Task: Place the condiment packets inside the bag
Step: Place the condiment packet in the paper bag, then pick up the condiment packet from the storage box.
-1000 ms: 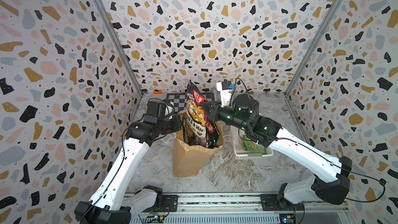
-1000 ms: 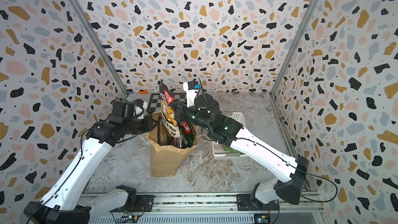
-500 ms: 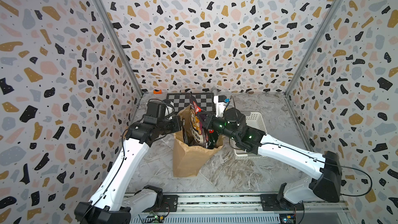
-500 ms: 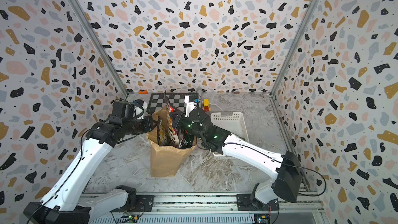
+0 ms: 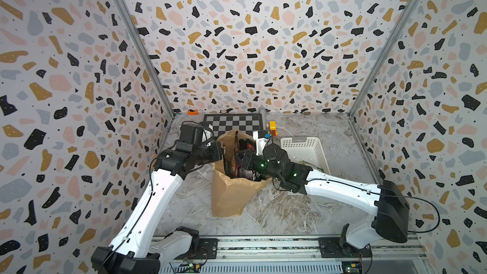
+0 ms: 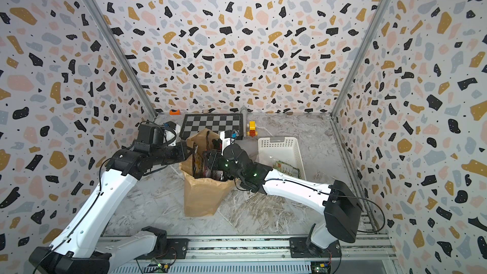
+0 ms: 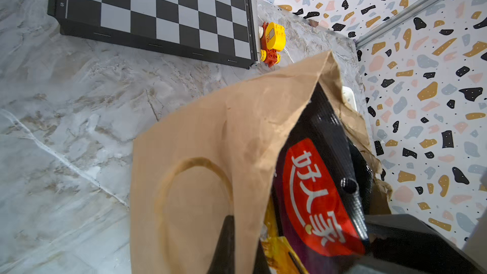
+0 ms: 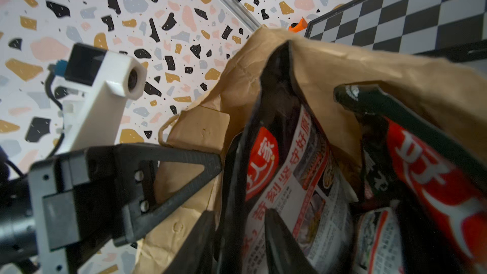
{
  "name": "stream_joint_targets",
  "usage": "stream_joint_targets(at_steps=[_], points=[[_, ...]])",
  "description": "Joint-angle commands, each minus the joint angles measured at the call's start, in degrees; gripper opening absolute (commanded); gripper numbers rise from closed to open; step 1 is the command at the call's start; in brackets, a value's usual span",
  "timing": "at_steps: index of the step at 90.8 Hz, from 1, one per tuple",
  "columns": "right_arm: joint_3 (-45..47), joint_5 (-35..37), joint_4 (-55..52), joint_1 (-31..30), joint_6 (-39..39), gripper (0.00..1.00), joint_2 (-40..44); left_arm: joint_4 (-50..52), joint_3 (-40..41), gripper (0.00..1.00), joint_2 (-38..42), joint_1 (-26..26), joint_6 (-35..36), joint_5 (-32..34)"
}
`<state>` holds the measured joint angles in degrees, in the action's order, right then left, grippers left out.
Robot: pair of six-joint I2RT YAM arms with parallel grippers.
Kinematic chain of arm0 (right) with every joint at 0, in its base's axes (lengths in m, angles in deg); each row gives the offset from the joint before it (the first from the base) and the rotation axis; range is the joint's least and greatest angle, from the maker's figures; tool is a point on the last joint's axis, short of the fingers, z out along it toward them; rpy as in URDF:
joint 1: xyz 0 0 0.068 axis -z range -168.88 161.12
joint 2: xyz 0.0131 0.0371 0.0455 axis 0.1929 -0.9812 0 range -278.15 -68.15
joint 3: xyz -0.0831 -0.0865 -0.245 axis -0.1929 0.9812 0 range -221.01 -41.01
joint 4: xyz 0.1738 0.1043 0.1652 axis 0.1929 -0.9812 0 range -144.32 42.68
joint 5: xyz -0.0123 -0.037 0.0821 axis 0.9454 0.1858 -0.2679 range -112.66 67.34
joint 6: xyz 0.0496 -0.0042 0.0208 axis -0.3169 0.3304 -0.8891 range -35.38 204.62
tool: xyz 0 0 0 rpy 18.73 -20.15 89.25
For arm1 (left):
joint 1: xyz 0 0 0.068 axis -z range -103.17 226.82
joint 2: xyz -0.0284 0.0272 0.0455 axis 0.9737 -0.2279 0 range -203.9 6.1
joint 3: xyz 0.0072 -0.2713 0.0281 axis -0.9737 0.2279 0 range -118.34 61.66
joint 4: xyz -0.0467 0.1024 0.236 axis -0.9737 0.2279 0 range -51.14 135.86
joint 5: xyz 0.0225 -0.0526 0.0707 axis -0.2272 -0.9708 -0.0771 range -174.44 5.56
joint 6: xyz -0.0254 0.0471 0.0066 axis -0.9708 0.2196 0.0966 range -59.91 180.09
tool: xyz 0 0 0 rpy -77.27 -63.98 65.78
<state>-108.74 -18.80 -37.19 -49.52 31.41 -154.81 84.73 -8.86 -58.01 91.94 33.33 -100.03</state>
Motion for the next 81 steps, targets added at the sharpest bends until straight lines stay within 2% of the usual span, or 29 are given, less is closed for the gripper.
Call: stream_joint_targets(at_steps=[1,9,19,25,30,37,49,61,81], points=[[-2.56,0.58,-9.47,0.00,11.48,0.46,6.00,-2.30,-1.23,0.00,-0.49,0.13,2.11,-1.82],[-0.95,4.97,-15.95,0.00,19.37,0.56,11.26,-1.82,-1.32,0.00,-0.95,0.18,2.65,-2.48],[1.69,15.36,-26.59,0.43,27.83,0.68,18.38,-1.37,-1.58,0.00,-1.46,0.31,3.17,-3.17],[3.05,21.59,-33.43,2.68,31.06,0.75,22.00,-0.78,-1.86,0.00,-1.79,0.73,3.69,-3.46],[4.57,23.60,-38.53,6.60,32.68,0.80,24.23,-0.50,-1.98,0.00,-1.89,1.06,3.95,-3.55],[7.55,22.83,-44.30,13.56,34.05,0.84,25.99,-0.31,-1.91,0.00,-1.83,1.38,4.21,-3.44],[12.08,13.97,-46.78,23.09,37.09,0.93,23.84,-0.29,-1.64,0.00,-1.63,1.59,4.38,-2.96],[12.73,11.88,-47.97,23.73,38.03,0.95,18.43,-0.14,-1.40,0.00,-2.00,1.59,4.62,-2.69],[16.61,9.55,-43.59,23.73,35.70,0.93,13.54,-0.25,-1.19,0.00,-2.47,1.59,5.03,-2.97]])
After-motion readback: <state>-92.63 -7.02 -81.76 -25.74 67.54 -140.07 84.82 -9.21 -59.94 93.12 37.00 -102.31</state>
